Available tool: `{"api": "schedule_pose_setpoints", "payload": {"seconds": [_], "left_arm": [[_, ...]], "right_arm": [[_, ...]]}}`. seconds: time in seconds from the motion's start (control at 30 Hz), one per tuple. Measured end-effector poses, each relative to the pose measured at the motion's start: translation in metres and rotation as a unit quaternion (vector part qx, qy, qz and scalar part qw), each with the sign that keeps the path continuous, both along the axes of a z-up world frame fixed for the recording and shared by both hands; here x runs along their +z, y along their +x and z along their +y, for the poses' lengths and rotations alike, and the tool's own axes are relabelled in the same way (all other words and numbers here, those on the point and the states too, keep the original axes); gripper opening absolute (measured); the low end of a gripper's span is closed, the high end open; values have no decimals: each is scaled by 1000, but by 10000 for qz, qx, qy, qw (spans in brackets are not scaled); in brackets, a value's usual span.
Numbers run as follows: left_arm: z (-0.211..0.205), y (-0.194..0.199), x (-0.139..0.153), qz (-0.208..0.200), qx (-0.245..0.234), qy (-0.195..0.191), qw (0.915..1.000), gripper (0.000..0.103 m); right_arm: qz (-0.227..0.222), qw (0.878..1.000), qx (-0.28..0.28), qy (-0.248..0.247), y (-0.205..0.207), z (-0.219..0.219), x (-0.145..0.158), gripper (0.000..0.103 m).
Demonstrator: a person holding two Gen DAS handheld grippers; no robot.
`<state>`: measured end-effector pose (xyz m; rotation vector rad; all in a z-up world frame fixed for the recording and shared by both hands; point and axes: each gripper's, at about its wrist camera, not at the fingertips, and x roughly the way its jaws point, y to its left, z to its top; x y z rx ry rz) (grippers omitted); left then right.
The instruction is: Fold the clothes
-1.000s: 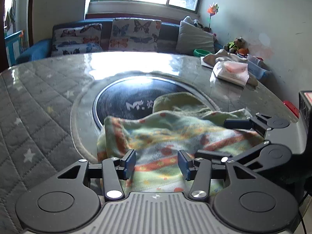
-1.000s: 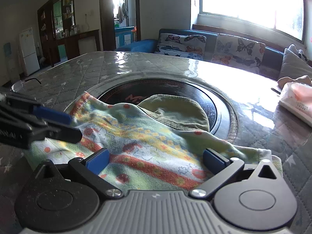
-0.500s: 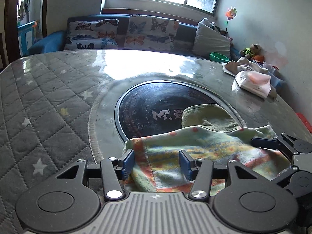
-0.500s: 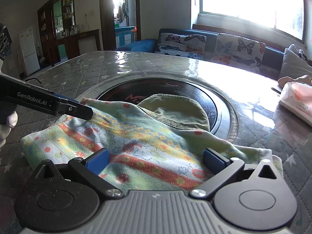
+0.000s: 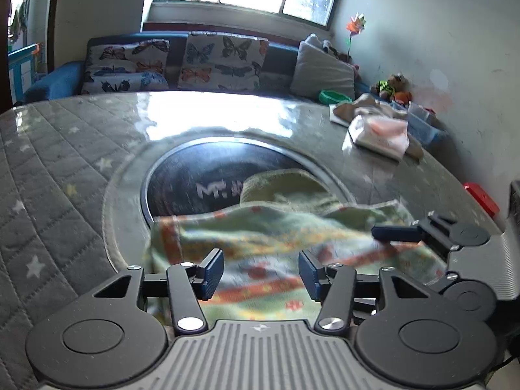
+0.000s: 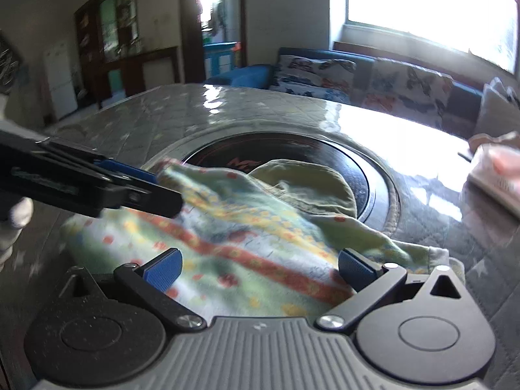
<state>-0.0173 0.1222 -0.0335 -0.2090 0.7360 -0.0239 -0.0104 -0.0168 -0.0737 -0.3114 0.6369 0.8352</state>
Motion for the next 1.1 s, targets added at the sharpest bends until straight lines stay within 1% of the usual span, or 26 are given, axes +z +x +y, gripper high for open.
{"api": "schedule_pose_setpoints", "payload": {"seconds": [0.1, 0.2, 0.37, 0.53, 0.67, 0.87, 0.97, 1.1], "left_arm": [[-2, -2, -10, 106, -10, 85, 9999, 55], [-4, -7, -12, 34, -32, 220, 9997, 55], [-6, -10, -15, -52, -62, 325, 9994, 56], [-8, -13, -17, -137, -101, 422, 9990, 57], [-7, -13, -17, -128, -105, 409, 9990, 58], [-6, -14, -14, -98, -91, 425, 9990, 59], [-7, -18, -8, -119, -84, 399, 9991, 62], [-13, -26, 2, -260, -195, 358, 9988, 62]], "right_arm": [[-78, 10000, 30, -30, -9, -3, 1, 103], [-62, 10000, -1, 2, -16, -9, 1, 103], [-12, 9997, -210, 150, -23, -25, 1, 103], [96, 9991, -382, 177, -22, -42, -1, 103], [81, 9990, -425, 112, -24, -54, 1, 103], [192, 9987, -462, 1, -27, -71, -4, 103], [86, 9989, -452, -62, -32, -78, 3, 103], [-75, 9982, -581, 145, -27, -83, 19, 103]]}}
